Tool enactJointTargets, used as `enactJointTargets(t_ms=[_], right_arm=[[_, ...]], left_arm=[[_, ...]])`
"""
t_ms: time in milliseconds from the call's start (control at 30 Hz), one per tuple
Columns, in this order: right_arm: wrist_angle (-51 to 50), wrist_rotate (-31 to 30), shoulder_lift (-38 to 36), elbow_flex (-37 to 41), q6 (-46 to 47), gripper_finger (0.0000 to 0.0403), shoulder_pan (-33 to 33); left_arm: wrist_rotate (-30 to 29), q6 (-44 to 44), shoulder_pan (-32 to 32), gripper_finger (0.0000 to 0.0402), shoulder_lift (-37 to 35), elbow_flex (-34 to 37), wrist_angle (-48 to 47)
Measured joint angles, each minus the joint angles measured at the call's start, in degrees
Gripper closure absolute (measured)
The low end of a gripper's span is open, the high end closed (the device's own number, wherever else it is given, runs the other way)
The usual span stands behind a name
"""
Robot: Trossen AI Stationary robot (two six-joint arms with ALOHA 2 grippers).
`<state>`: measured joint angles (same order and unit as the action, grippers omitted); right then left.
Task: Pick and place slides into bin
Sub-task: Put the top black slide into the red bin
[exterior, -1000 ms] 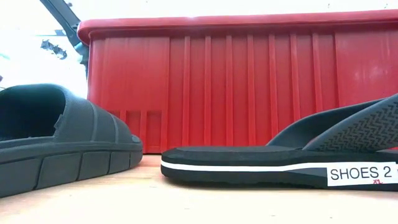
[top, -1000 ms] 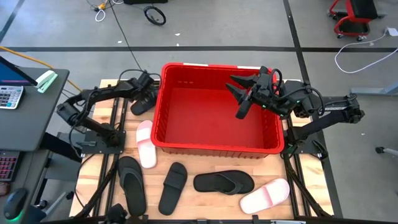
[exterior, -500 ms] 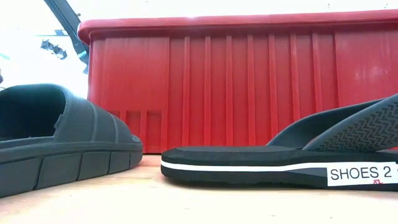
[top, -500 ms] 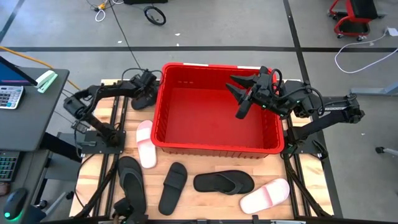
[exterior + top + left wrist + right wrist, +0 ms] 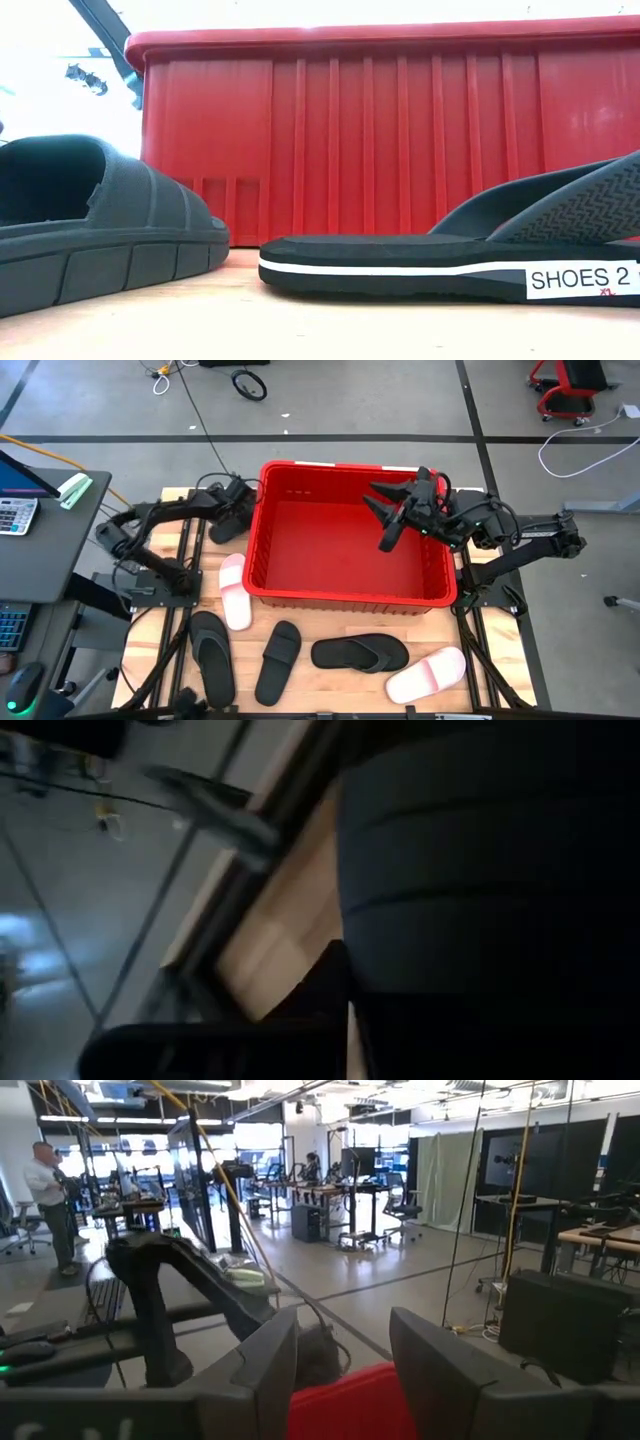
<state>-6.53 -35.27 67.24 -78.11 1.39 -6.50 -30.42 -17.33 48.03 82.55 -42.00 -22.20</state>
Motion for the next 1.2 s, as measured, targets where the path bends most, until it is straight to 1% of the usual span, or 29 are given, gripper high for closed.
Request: enactJointTargets(t_ms=[67, 167, 267, 300, 333, 433, 533, 600, 667, 767, 867, 1000, 1100, 1200], right_arm=[[-1.01, -0.13, 0.00, 0.00, 0.28, 0.0235, 0.01], [-1.65, -0.23, 0.00, 0.00, 0.50, 0.0235, 0.02], [-1.79, -0.23, 0.00, 0.00, 0.53, 0.0235, 0.02], [-1.79, -0.23, 0.00, 0.00, 0.52, 0.0235, 0.00], [-1.80, -0.22, 0.00, 0.00, 0.51, 0.0235, 0.01], [-1.84, -0.25, 0.00, 0.00, 0.50, 0.0235, 0.01], [-2.25, -0.23, 0.00, 0.00, 0.48, 0.0235, 0.02], [-2.25, -0.26, 0.00, 0.00, 0.48, 0.0235, 0.01], [-2.25, -0.28, 0.00, 0.00, 0.48, 0.0235, 0.00], [-2.25, -0.32, 0.00, 0.00, 0.48, 0.0235, 0.00], [-2.22, -0.32, 0.00, 0.00, 0.51, 0.0235, 0.00], [-2.22, -0.30, 0.00, 0.00, 0.55, 0.0235, 0.01], [-2.25, -0.30, 0.00, 0.00, 0.55, 0.0235, 0.00], [-2.66, -0.29, 0.00, 0.00, 0.52, 0.0235, -0.01]], left_arm=[[-2.66, 1.51, -0.63, 0.0391, -4.67, -0.04, -4.08], [-5.30, 4.73, -1.43, 0.0391, -12.98, -0.74, -12.65], [-8.14, 9.17, -2.39, 0.0391, -20.44, -4.07, -21.81], [-7.03, 9.88, -2.66, 0.0391, -22.52, -5.76, -23.57], [-6.09, 12.36, -3.01, 0.0391, -24.31, -7.64, -24.38], [-6.82, 20.91, -4.42, 0.0391, -28.21, -15.17, -29.61], [-6.65, 29.68, -6.04, 0.0391, -29.68, -24.36, -33.02], [-5.49, 35.15, -7.88, 0.0391, -29.79, -30.86, -32.64], [-4.34, 40.31, -10.66, 0.0391, -28.79, -36.50, -31.75], [-4.50, 43.58, -16.75, 0.0391, -25.17, -43.45, -31.11], [-7.70, 45.19, -22.92, 0.0391, -19.40, -47.93, -31.08], [-11.02, 47.23, -29.32, 0.0391, -10.00, -51.63, -31.02], [-11.12, 48.16, -32.16, 0.0391, -1.82, -53.10, -30.43], [-10.91, 45.73, -33.87, 0.0391, 6.42, -53.22, -30.19]])
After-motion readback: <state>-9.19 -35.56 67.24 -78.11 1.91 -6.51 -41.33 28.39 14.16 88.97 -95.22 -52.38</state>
